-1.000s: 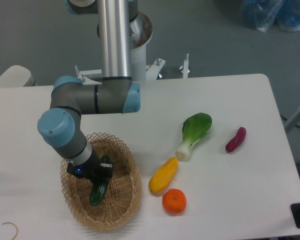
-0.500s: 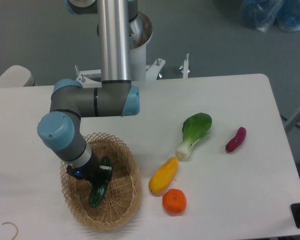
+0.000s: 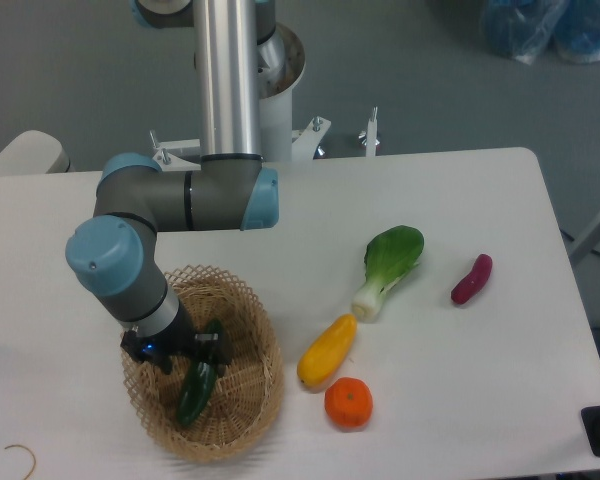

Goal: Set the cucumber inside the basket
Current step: 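Lift the open gripper up out of the basket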

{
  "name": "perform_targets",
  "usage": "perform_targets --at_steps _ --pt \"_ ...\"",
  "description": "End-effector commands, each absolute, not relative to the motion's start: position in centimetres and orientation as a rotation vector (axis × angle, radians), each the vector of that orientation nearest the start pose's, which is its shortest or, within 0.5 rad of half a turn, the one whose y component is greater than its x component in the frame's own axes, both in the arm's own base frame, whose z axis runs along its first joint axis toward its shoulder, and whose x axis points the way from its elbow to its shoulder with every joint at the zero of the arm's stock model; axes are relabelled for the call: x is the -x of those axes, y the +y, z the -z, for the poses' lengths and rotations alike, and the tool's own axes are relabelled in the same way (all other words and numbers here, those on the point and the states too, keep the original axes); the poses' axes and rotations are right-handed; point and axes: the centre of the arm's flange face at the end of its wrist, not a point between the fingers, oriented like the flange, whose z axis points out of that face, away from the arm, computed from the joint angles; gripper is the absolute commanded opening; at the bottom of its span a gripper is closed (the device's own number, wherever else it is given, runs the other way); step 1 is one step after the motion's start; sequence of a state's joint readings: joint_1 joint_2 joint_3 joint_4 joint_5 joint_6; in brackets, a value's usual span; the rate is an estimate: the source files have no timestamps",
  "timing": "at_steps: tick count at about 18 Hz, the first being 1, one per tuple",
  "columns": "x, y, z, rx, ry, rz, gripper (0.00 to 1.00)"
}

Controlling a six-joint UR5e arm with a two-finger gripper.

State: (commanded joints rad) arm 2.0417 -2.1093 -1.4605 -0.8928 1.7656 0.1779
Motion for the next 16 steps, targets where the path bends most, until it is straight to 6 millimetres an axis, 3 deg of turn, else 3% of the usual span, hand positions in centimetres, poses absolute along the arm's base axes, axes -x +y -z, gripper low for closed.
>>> perform_targets --at_steps 2,4,6,11,16 --pt "22.3 67.4 -31.2 2.878 -0.476 -0.403 1.00" --pt "24.7 66.5 -33.2 2.870 -0.488 -0.417 1.00" --pt "25.6 65.2 -35.2 2.920 -0.369 -0.429 1.00" --pt "29.8 60.8 -40.0 2.966 -0.135 -0.437 1.00" --pt "34.2 55.4 -43.1 3.084 0.142 -0.403 1.00"
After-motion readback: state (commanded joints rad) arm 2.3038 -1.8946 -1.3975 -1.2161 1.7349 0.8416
